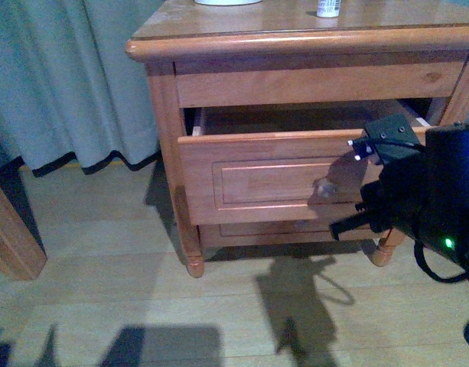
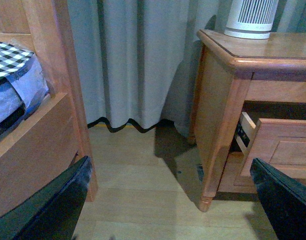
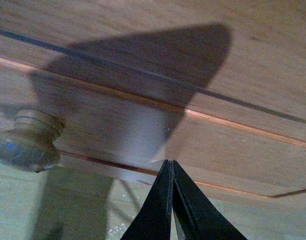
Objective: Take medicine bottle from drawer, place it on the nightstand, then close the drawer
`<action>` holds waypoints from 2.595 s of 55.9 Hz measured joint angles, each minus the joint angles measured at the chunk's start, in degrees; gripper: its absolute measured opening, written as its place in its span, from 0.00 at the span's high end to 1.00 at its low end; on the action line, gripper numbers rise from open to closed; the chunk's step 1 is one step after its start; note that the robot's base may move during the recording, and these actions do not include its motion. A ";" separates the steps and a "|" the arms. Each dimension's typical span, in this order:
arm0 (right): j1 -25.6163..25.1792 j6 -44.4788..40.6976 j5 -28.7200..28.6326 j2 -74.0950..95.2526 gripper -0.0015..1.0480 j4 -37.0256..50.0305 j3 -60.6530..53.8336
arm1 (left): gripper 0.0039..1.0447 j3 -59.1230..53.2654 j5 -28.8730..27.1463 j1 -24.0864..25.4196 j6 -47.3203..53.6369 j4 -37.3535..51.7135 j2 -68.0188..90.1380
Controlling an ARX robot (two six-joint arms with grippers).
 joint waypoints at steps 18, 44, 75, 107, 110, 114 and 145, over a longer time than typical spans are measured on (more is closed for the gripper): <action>-2.16 1.01 -1.22 1.92 0.97 -12.22 13.81 | 0.06 -0.02 0.00 0.00 0.02 0.00 0.00; -4.87 4.44 -3.23 2.19 0.97 -15.65 16.52 | 0.06 -0.02 0.00 0.00 0.02 0.00 0.00; -9.55 1.20 -5.84 2.80 0.97 -11.76 16.57 | 0.06 -0.02 0.00 0.00 0.02 0.00 0.00; -9.75 3.87 -10.23 1.77 0.97 -3.80 12.39 | 0.06 0.00 0.00 0.00 0.00 0.00 0.00; -9.40 5.86 -10.71 -0.39 0.96 -2.64 9.60 | 0.06 0.00 0.00 0.00 0.00 0.00 0.00; -8.87 8.37 -11.30 -3.89 0.87 -1.38 5.49 | 0.06 0.00 0.00 0.00 0.02 0.00 0.00; -39.98 25.64 -36.70 -92.37 0.07 -33.18 -45.90 | 0.06 0.00 0.00 0.00 0.02 0.00 0.00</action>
